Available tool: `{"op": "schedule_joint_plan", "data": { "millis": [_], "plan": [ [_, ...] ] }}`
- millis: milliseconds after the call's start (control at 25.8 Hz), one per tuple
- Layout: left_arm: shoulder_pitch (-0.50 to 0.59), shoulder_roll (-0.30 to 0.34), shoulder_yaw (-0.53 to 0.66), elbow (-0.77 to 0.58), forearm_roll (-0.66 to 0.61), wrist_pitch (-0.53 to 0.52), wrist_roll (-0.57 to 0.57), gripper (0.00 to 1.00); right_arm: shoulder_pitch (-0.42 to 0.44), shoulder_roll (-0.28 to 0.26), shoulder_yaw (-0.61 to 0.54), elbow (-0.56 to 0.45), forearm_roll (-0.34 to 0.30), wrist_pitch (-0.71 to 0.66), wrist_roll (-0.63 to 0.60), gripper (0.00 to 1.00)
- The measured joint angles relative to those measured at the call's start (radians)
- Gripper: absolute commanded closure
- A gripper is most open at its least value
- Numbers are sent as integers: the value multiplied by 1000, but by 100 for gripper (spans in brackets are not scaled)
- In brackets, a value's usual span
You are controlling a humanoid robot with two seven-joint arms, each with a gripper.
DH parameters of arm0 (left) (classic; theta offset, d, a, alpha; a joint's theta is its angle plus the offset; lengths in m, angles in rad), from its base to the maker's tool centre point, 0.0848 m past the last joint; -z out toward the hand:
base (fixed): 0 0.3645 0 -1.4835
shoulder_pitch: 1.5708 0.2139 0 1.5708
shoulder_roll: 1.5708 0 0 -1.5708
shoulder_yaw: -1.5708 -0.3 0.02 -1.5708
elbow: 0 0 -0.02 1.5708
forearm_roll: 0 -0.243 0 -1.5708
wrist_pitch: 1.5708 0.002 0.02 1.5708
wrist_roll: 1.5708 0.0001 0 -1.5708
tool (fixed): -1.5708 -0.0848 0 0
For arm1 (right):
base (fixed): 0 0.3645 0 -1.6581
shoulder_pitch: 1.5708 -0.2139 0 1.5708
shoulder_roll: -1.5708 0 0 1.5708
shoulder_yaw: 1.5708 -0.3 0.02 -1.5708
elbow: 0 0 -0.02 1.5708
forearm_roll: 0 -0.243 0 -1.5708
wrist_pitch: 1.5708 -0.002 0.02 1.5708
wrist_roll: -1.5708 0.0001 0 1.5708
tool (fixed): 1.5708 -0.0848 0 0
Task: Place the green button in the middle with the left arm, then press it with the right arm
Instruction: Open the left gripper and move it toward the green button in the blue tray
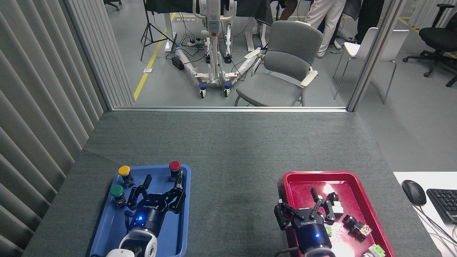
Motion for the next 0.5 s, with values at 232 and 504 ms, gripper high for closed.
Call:
{"op": "schedule_joint_plan", "data": {
  "millis": [232, 504],
  "plan": [
    [5, -5, -2, 6, 23, 147, 0, 0, 4, 3, 2, -1, 0, 2, 4, 1],
    [13, -7, -3, 1, 24, 182, 0, 0, 10, 2, 4, -2, 1, 0, 5, 1]
  ]
}}
